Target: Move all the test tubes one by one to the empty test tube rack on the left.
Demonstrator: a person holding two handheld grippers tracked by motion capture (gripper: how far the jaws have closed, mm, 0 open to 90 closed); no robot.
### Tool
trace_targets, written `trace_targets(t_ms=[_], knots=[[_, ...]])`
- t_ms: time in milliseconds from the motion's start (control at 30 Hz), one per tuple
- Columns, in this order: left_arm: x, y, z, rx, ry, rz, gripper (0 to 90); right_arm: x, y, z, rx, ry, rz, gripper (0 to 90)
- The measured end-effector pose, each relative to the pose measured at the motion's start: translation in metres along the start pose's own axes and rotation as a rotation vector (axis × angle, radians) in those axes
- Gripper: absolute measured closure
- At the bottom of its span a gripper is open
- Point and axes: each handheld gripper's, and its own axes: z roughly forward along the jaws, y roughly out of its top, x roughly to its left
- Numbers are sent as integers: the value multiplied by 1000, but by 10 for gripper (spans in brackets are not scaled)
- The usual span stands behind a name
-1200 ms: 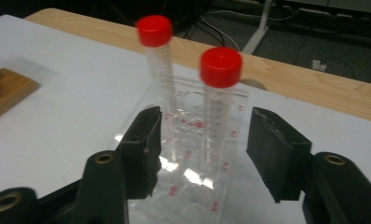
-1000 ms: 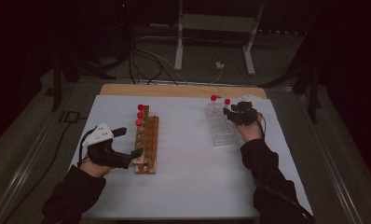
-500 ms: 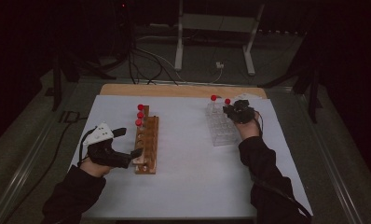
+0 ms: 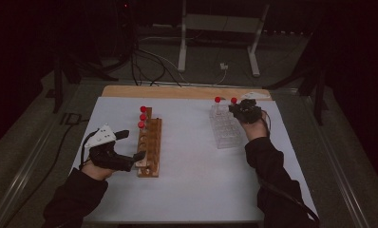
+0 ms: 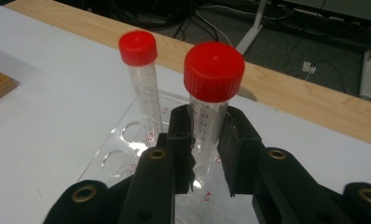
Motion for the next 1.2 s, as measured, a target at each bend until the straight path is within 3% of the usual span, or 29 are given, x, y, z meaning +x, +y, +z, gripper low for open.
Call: trace_targets(t_ms=[467,767,1200], knots=[[-3,4,-1,-1,-7,11,21,9,17,-33,-52,-1,-39,756],[-11,9,3,6,-35,26,21,29,19,-54,-65,70,-77,756],[-21,14,14,19,-63,42,22,71,11,-80,-65,176,-166,756]])
